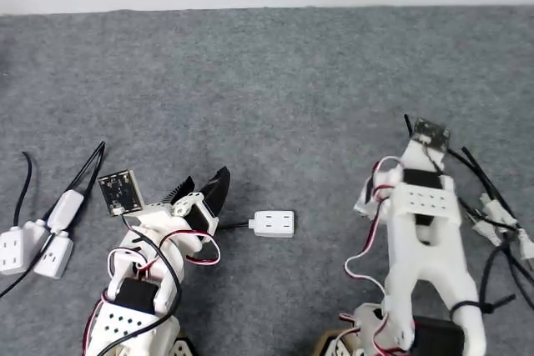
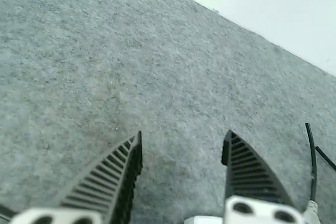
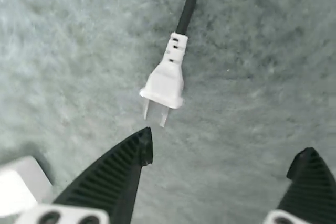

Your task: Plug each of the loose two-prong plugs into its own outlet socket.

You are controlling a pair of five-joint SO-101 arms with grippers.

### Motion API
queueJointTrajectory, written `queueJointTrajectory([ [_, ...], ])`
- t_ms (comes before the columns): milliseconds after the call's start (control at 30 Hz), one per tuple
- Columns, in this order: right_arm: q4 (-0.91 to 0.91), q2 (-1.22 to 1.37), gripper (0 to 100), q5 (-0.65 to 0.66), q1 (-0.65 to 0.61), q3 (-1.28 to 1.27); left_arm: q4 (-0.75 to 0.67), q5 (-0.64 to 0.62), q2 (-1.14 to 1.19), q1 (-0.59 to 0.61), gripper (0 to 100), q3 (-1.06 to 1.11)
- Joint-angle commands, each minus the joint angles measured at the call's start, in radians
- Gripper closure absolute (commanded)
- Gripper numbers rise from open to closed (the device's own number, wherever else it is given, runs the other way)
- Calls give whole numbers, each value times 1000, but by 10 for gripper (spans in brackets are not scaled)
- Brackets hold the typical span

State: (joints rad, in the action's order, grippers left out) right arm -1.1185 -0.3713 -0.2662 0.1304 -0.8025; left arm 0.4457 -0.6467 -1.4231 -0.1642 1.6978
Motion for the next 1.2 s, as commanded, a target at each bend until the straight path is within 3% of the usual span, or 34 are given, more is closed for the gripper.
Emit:
queueJointTrajectory([
  [0,-127,-31,604,201,42,167,-34,8,-12,-6,765,-8],
  [100,-188,-33,604,439,73,265,-34,8,-12,-6,765,-8],
  [267,-183,-22,604,1085,50,331,-32,8,-12,-2,765,-8],
  [500,-142,-22,604,1642,-13,247,-32,8,-12,-3,765,-8],
  [833,-243,-8,604,2102,-131,224,-29,8,-8,0,765,-8],
  [1167,-280,317,604,2285,-48,331,-32,8,-6,0,765,-8],
])
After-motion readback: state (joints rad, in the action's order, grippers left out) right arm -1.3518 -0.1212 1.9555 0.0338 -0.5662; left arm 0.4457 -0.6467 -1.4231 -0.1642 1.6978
